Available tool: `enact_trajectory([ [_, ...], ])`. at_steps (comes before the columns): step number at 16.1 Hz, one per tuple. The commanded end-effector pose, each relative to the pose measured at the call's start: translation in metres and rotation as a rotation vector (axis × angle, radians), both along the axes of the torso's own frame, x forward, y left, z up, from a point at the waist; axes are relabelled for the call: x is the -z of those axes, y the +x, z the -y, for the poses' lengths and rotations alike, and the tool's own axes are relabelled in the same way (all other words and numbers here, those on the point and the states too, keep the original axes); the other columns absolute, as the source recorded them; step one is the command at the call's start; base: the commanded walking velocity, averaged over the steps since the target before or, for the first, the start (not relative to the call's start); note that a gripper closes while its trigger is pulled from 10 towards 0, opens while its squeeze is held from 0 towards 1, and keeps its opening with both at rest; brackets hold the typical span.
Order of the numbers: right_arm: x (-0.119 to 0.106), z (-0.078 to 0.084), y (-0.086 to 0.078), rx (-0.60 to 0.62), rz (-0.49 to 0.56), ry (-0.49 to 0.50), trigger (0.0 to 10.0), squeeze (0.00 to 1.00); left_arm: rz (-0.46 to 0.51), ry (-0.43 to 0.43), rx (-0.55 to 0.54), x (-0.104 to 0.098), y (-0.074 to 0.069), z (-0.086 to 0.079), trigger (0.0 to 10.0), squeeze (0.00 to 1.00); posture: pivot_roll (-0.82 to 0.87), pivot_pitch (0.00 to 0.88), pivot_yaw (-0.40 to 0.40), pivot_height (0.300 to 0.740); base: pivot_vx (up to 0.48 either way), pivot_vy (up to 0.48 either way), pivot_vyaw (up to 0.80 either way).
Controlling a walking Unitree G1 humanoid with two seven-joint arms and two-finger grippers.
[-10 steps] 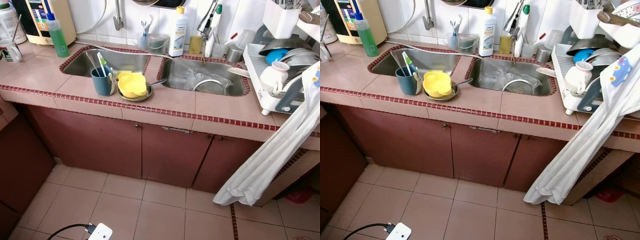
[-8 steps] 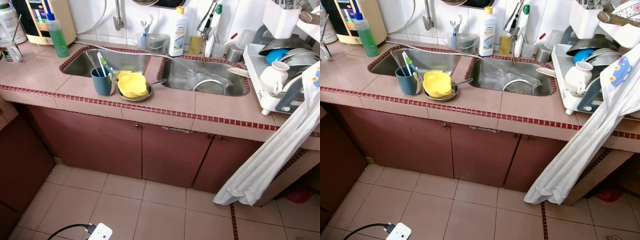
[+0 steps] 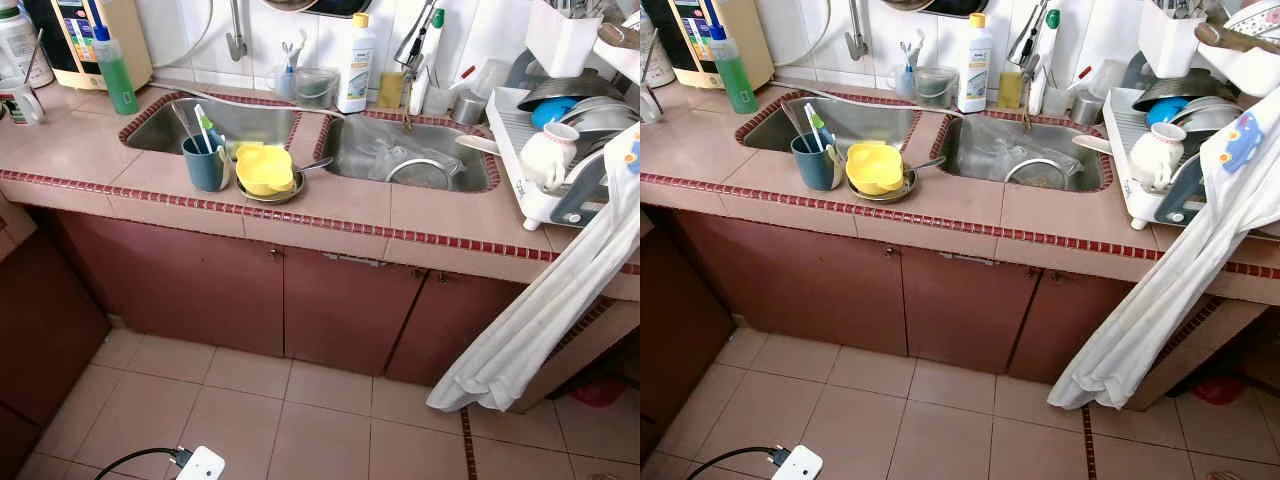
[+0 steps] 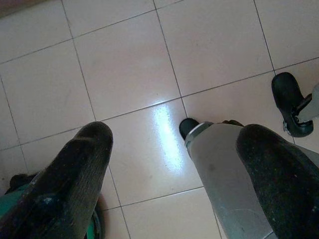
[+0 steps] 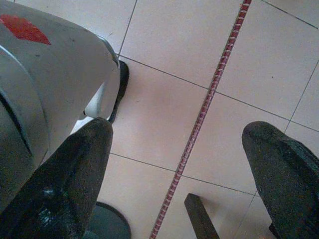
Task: Kitchen organization
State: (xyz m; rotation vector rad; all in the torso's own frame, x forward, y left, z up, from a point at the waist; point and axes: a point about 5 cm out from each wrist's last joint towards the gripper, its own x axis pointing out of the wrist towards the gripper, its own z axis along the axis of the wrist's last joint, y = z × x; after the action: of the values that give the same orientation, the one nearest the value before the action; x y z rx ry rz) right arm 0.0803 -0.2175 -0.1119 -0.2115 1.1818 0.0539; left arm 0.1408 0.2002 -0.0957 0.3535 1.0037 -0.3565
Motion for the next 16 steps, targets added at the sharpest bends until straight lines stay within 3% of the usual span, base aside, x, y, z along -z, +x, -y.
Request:
enact_trajectory([
  [1,-0.0181,-0.0219,0.0748,-0.047,0.185,0.016,10.0,0.0,0.013,-0.066,-0.208,-0.0039,0.022,0.0129,10.0,0.0,-0.13,0.0,0.033,0.74,0.0,0.0,0.0],
  [16,-0.0175,-0.022,0.0737,-0.048,0.175,0.018,10.0,0.0,0.022,-0.055,-0.185,-0.0047,0.0237,0.0132,10.0,0.0,-0.13,0.0,0.034,0.74,0.0,0.0,0.0],
])
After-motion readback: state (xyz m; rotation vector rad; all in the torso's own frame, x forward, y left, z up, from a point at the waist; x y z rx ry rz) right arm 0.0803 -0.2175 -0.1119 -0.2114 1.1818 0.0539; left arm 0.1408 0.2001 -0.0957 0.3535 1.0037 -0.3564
